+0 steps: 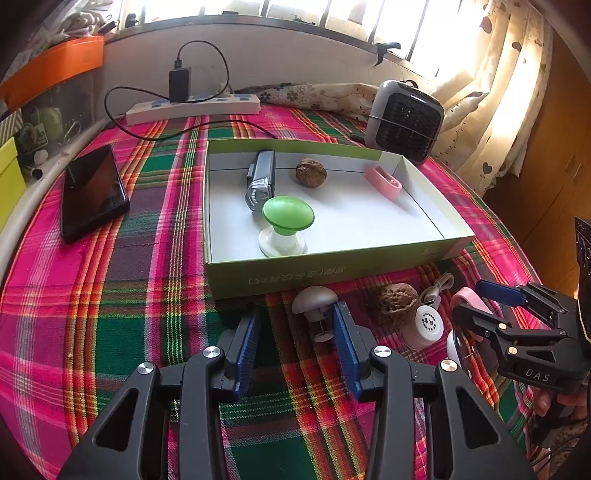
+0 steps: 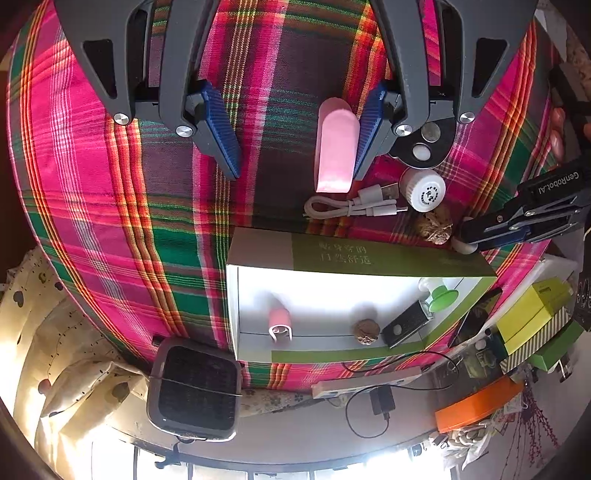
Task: Organize objects
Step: 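Move the right tool to the pink clip while the left tool approaches the white mushroom knob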
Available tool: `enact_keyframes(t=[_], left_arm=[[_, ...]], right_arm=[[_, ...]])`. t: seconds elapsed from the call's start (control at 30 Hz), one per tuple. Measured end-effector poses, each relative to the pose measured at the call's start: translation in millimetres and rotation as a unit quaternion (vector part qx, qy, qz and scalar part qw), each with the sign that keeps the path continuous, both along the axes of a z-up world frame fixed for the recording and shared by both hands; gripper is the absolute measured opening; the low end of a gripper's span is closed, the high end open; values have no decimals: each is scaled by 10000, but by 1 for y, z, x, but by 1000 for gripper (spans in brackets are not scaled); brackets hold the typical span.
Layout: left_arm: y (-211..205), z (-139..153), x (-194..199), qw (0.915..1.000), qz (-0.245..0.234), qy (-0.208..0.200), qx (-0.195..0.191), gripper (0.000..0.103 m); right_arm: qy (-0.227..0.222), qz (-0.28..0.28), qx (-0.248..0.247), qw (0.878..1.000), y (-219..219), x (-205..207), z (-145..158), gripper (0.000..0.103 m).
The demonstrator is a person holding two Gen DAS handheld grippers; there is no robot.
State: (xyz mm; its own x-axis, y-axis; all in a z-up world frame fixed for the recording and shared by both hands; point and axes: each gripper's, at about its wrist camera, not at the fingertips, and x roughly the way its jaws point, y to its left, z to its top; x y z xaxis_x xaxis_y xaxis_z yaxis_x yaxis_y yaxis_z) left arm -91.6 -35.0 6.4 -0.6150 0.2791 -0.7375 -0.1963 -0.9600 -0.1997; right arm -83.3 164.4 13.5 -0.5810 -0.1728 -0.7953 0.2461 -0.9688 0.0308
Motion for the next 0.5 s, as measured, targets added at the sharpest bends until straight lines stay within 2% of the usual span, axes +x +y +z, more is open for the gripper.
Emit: enact_keyframes(t=[0.5], left_arm=[[6, 2, -6, 9998, 64, 16, -197, 38]], right_arm=[[83, 77, 50, 9999, 0, -1, -1, 60]])
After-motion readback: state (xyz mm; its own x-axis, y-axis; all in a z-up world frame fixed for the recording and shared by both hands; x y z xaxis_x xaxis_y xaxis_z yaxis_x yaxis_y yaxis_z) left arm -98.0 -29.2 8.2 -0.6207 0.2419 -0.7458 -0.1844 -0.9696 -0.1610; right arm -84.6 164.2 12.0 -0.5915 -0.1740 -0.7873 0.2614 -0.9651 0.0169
